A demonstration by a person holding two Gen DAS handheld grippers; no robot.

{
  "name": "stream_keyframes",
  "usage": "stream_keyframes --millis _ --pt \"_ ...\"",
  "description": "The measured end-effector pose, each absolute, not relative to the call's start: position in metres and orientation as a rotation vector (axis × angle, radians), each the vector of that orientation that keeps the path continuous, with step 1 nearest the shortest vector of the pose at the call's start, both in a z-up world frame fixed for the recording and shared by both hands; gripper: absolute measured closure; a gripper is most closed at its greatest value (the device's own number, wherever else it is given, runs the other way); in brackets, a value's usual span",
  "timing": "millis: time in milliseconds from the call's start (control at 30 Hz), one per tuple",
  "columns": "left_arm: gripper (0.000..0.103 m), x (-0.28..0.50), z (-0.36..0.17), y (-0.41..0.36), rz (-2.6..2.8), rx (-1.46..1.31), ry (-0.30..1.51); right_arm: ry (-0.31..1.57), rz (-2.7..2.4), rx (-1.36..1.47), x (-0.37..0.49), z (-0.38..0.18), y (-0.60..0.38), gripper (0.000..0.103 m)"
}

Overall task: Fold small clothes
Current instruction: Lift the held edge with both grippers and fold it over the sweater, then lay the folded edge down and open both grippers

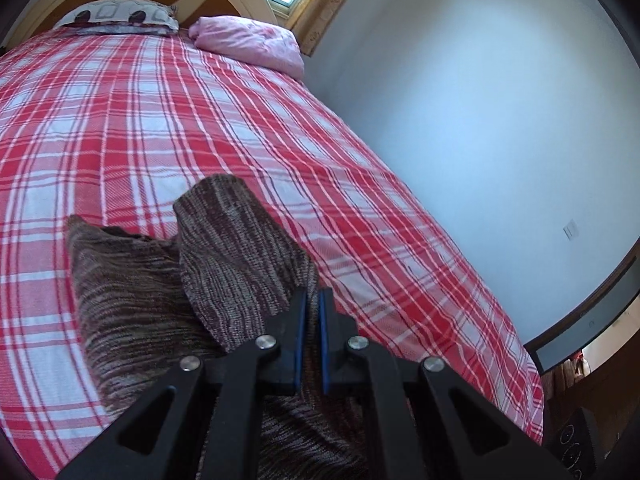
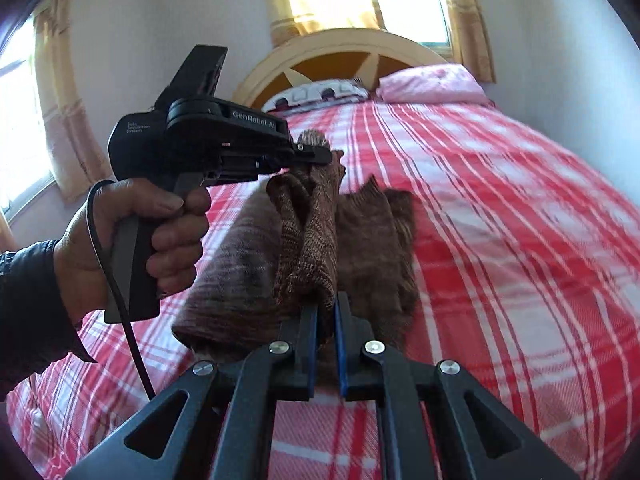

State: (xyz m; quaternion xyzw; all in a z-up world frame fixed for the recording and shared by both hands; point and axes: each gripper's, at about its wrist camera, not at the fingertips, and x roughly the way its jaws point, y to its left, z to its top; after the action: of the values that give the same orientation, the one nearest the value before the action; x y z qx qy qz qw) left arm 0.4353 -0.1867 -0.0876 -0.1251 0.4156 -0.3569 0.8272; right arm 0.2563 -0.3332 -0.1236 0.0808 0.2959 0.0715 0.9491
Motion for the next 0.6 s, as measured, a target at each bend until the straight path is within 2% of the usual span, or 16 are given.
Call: stream_keyframes --millis 300,367,400,467,500,600 --pt "0.094 0.432 -0.098 -0.217 -0.750 -0.193 0.933 0.678 0.134 0.265 0.253 -0.147 -0.355 0.099" --pt "0.082 0.424 -0.092 -0.217 -0.742 -0.164 0.925 0.687 0.138 0.285 0.250 -0.151 -0.361 0.099" --pt "0.071 0.418 -0.089 -0.216 -0.749 -0.142 0.911 0.685 0.135 0.298 0.248 -0.153 -0.364 0.098" --pt "0.039 0.403 -0.082 -0.209 -0.734 -0.068 0.860 0.693 0.126 0.310 0.244 -0.156 -0.371 0.098" --pt "0.034 0.396 -0.081 -0.204 -0.720 -0.034 0.837 0.685 0.126 0.306 0.241 -0.155 -0.374 0.098" --pt "0.034 0.374 -0.087 -0.181 -0.677 0.054 0.817 0.640 0.079 0.281 0.232 -0.147 -0.378 0.098"
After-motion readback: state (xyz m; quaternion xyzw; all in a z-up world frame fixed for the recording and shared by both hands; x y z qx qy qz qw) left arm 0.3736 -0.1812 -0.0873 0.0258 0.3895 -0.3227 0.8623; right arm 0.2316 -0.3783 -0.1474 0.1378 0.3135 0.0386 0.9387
